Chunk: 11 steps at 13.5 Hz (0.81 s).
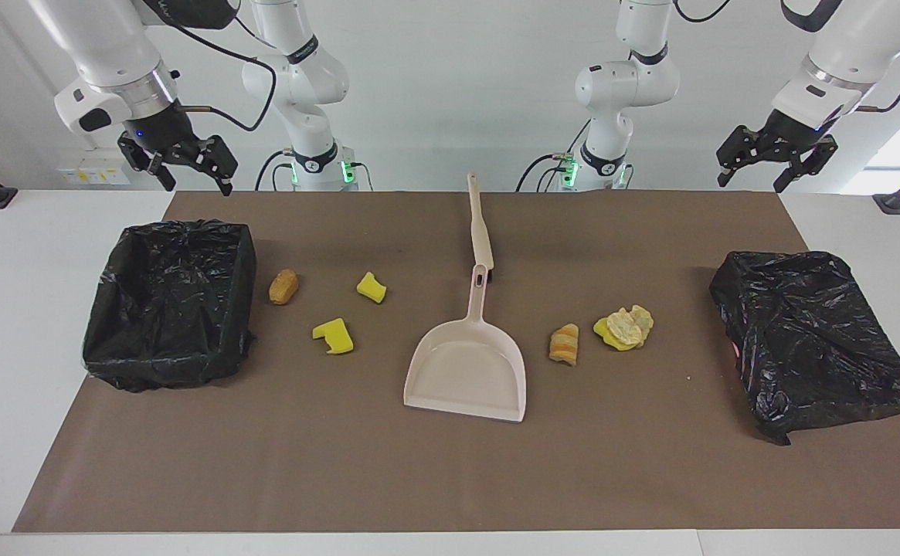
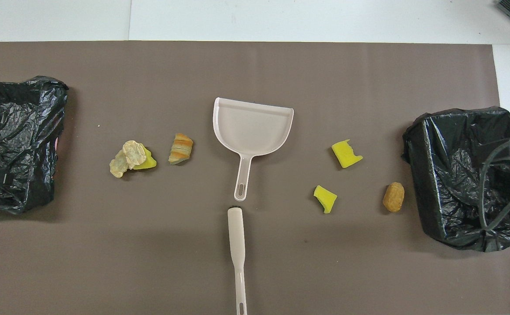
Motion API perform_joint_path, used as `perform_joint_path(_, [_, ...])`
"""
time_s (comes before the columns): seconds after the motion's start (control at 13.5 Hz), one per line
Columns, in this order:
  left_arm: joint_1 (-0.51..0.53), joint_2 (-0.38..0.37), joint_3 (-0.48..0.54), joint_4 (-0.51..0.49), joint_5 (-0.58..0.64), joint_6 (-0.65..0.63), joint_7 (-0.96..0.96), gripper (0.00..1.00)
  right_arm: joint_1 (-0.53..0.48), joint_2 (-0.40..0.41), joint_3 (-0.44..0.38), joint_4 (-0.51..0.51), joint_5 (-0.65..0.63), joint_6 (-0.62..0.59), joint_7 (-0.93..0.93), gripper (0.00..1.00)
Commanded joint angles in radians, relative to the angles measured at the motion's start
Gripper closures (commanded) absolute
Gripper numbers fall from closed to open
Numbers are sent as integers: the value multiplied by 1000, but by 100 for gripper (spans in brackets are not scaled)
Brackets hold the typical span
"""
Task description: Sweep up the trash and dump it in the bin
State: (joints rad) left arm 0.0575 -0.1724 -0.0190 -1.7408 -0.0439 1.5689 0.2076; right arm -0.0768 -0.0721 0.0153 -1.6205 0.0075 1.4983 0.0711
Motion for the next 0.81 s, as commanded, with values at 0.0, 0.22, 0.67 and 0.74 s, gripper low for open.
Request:
perform_joint_path(0.0, [-1,8,-6,13,-8,28,1,0,-15,-28,8,-24,23,-9,24,0])
perform_joint_path(0.22, [-2,11,-6,12,-13,89,-63,0,-8,-28,11,-25,23,-6,23,0])
perform_joint_path(0.67, [-13,11,-13,13,-11,80,-82,0,-9,-31,11,-32,23,-7,24,0])
perform_joint_path(0.74, [-28,11,-15,13,-4,65,-88,0,-9,-31,11,-32,23,-6,24,0])
